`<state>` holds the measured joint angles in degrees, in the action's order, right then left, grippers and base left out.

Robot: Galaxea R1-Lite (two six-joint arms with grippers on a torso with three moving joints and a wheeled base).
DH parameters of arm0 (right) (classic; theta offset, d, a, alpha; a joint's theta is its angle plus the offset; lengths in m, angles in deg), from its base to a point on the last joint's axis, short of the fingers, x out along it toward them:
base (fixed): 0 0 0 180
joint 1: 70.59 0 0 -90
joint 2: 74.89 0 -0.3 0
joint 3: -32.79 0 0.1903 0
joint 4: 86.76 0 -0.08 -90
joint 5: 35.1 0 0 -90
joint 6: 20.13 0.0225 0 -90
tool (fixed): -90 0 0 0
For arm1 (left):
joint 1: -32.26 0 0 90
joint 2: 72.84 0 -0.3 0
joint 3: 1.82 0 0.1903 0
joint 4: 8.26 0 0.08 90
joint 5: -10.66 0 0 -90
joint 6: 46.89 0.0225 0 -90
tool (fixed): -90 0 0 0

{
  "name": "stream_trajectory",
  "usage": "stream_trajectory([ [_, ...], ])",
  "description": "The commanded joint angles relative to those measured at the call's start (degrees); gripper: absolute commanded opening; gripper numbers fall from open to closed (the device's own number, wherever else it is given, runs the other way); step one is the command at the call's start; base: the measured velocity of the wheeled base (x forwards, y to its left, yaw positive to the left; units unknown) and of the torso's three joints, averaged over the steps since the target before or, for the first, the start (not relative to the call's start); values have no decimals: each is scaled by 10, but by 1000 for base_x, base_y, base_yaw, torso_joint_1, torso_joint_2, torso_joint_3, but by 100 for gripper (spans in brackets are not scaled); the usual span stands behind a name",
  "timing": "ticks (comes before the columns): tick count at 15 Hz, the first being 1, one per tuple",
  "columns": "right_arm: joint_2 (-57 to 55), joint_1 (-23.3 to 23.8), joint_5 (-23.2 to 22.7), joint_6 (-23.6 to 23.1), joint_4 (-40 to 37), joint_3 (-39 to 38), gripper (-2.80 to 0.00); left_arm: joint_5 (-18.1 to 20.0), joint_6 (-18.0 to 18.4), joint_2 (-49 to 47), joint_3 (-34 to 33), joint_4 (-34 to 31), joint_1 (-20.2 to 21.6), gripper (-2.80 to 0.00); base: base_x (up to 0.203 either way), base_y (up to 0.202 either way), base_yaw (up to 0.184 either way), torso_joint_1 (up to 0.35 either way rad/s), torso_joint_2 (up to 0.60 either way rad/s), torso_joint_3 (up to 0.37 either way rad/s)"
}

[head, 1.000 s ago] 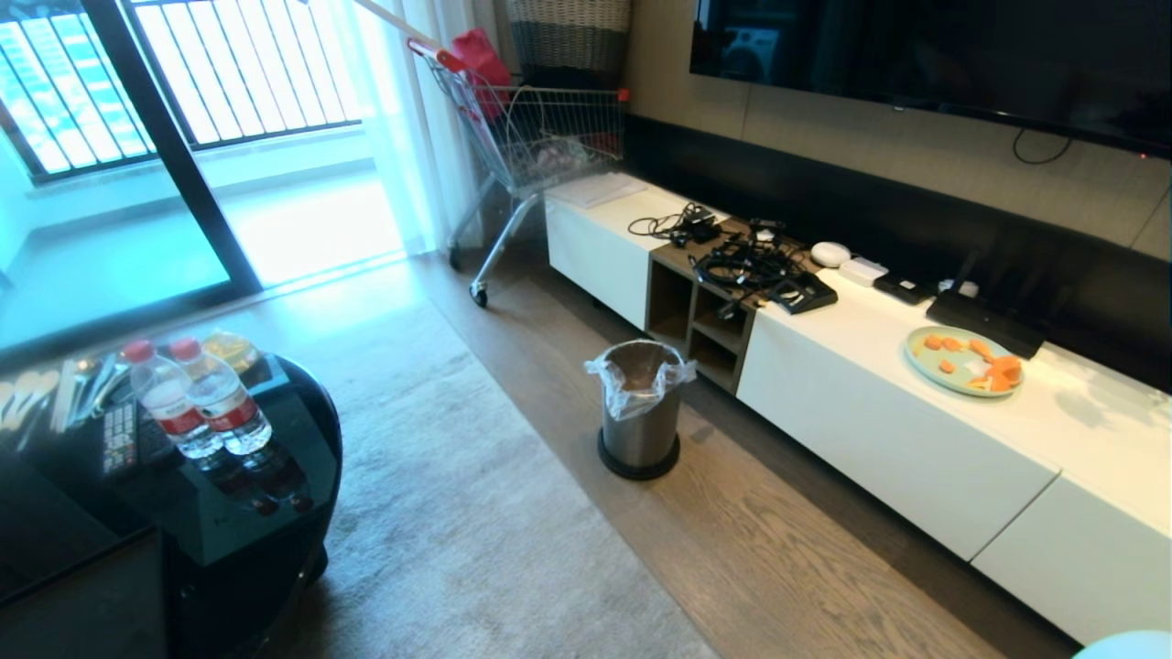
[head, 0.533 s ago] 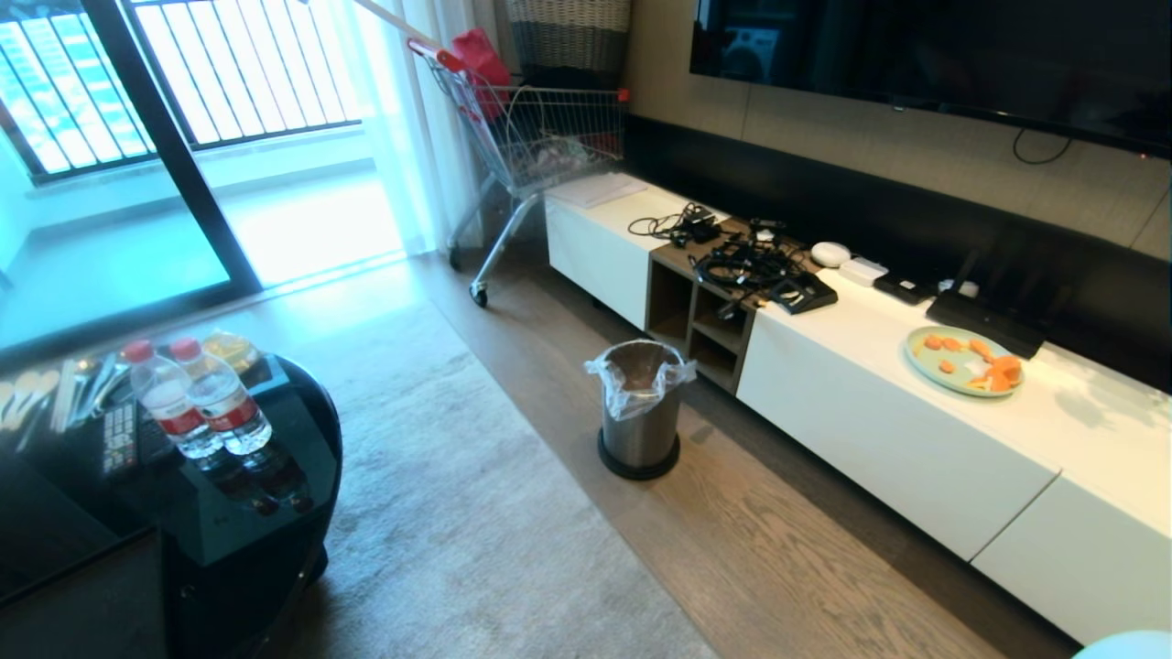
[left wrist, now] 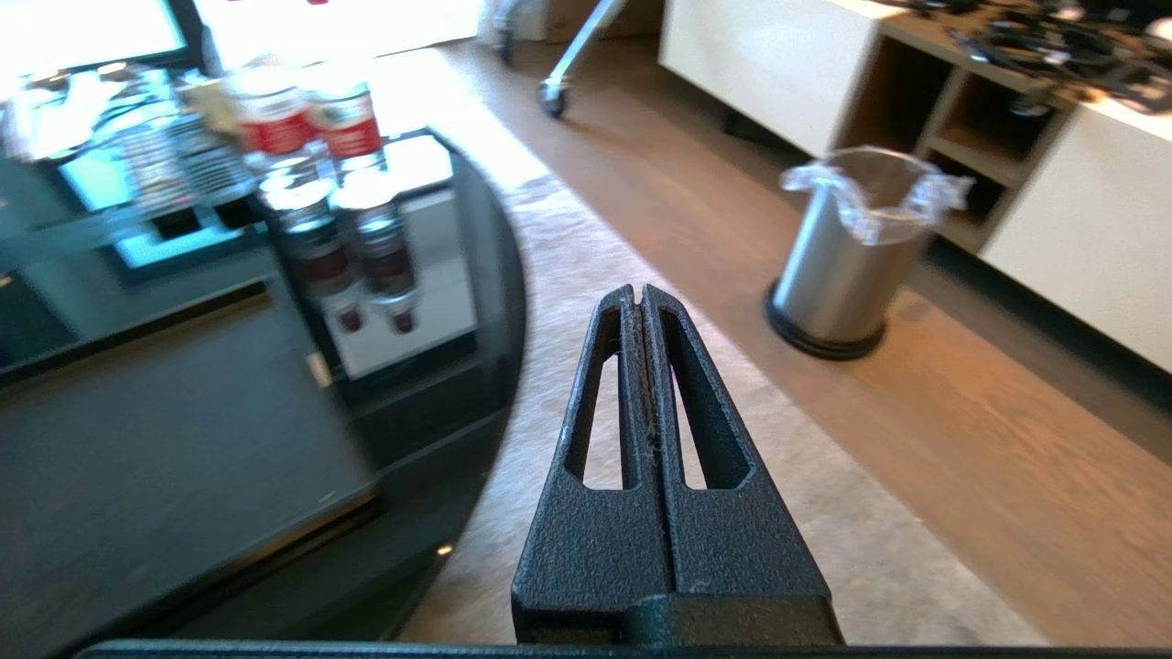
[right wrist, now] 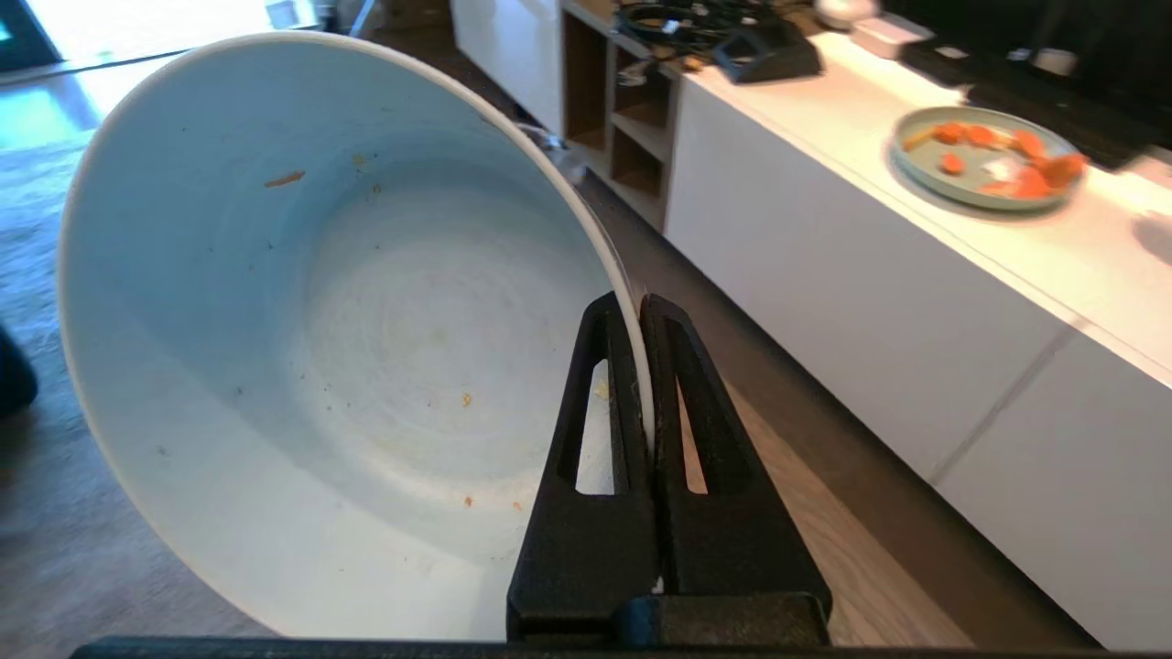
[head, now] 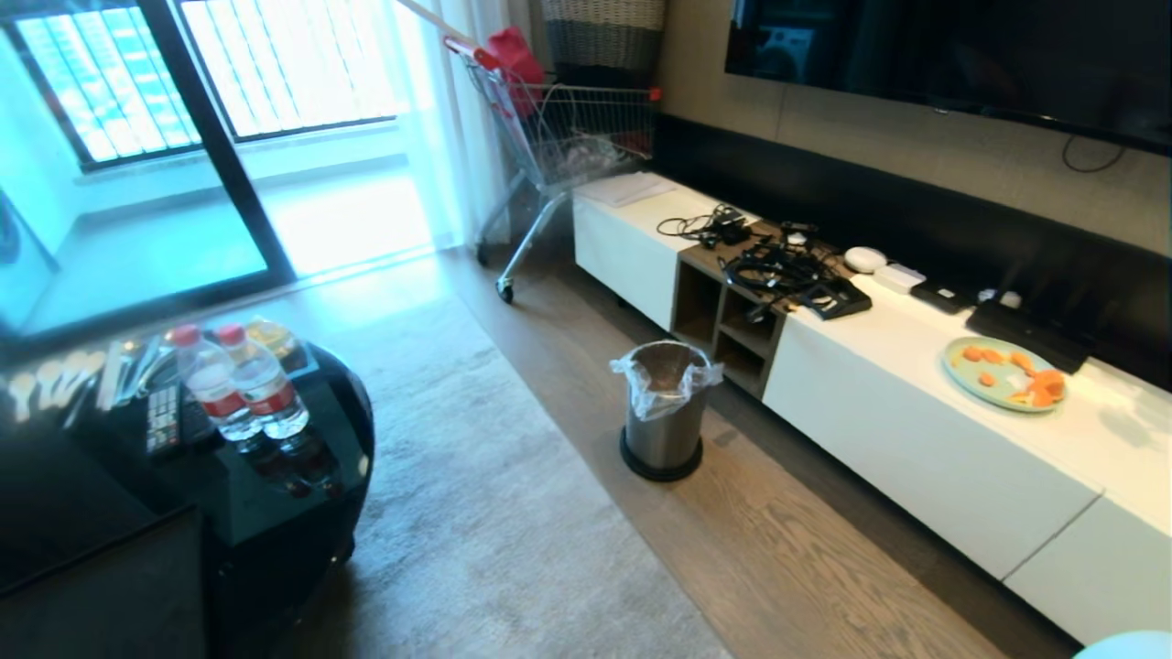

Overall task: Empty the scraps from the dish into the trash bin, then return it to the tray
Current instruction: Put the bowl back to the table

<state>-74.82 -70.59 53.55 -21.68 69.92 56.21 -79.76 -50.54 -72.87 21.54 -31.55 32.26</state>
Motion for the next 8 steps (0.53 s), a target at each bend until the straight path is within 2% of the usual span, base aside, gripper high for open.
stream_trajectory([
  [1, -1, 0, -1, 0, 0, 0, -280, 0, 0, 0, 0, 0, 0, -280, -2, -7, 164, 6, 2, 3],
  [8, -1, 0, -1, 0, 0, 0, -280, 0, 0, 0, 0, 0, 0, -280, 0, -9, 168, 4, 1, 3],
])
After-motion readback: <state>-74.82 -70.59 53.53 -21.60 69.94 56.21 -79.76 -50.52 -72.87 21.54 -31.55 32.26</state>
